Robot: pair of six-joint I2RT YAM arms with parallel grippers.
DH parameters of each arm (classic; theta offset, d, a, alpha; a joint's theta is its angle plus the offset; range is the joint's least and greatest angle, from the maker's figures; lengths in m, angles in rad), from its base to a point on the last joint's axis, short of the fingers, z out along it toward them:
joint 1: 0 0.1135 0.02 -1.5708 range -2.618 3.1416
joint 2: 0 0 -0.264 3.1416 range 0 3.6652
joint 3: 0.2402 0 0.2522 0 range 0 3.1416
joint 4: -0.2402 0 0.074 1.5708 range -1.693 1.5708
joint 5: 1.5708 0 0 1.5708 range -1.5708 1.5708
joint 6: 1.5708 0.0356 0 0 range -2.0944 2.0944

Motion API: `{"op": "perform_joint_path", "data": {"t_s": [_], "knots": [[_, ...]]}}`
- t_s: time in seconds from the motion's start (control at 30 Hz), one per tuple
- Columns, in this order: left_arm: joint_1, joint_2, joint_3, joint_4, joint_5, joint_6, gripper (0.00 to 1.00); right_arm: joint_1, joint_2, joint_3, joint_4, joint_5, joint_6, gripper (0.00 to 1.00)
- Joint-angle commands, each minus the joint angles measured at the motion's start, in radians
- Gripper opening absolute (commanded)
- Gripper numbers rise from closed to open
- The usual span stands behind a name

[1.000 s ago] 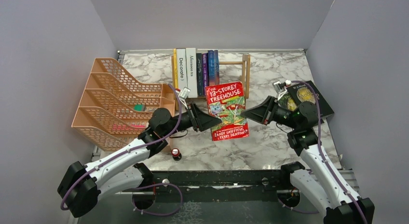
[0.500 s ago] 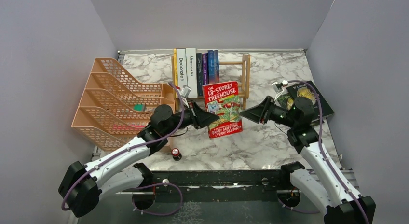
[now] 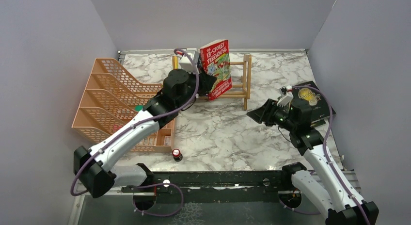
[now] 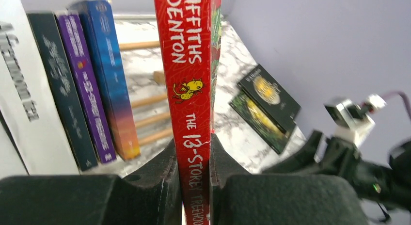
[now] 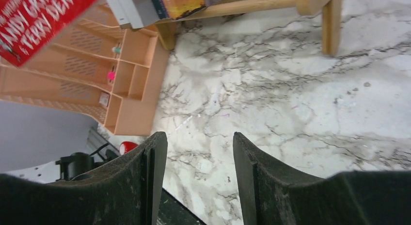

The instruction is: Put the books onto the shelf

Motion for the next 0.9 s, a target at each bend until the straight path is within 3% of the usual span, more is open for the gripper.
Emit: {"op": "perform_joint_path", "data": {"t_s": [0.0,0.13,0.3,0.6,0.87], "knots": [[0.002,0.178,0.198,-0.020,-0.147,0.104,0.00,0.001,-0.030,0.032,-0.084,0.125,-0.046,0.57],[0.002,0.359,0.403,-0.059,-0.213,0.132,0.00,0.001,-0.047,0.016,-0.100,0.144,-0.045,0.57],[0.001,0.519,0.519,-0.095,-0.258,0.145,0.00,0.001,-0.064,-0.011,-0.103,0.155,-0.039,0.57],[0.002,0.733,0.566,-0.094,-0.340,0.146,0.00,0.001,-0.018,-0.051,-0.059,0.151,-0.030,0.57],[0.002,0.809,0.544,-0.023,-0.456,0.138,0.00,0.001,-0.004,-0.070,-0.049,0.164,-0.040,0.57]]}}
